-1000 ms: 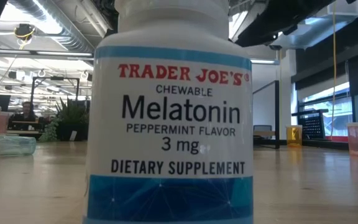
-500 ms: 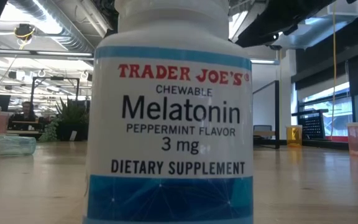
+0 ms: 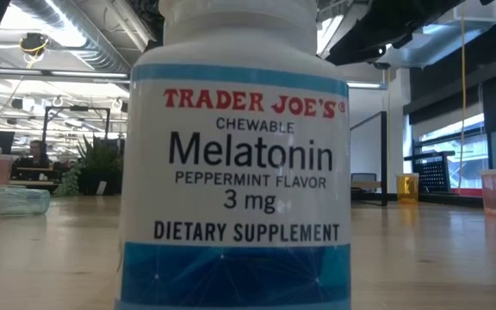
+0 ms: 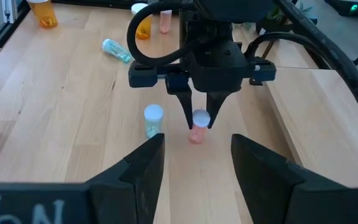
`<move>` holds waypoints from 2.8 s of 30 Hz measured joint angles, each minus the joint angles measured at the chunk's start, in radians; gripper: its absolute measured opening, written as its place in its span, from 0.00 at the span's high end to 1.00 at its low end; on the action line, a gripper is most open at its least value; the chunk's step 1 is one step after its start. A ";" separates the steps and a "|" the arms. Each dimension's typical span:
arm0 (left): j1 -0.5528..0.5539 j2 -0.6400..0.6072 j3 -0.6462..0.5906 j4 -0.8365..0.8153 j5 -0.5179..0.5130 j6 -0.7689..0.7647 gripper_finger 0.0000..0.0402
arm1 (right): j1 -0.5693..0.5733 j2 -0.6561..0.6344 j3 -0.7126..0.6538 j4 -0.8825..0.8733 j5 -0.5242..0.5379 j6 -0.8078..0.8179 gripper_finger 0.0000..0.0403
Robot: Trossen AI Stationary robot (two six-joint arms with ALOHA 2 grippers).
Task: Pick and place medicine bottles onto shelf by color
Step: Put the middle pink pill bottle on the shelf
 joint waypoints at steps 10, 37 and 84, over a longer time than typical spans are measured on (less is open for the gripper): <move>-0.003 0.001 -0.001 -0.003 -0.002 0.000 0.55 | 0.000 0.000 0.000 0.000 0.000 0.000 0.53; -0.048 -0.117 0.000 -0.110 -0.123 0.059 0.25 | 0.000 0.001 0.001 0.010 -0.004 0.000 0.53; -0.333 -0.560 -0.231 -0.230 -0.459 -0.368 0.24 | -0.001 0.069 0.000 0.023 0.015 0.071 0.53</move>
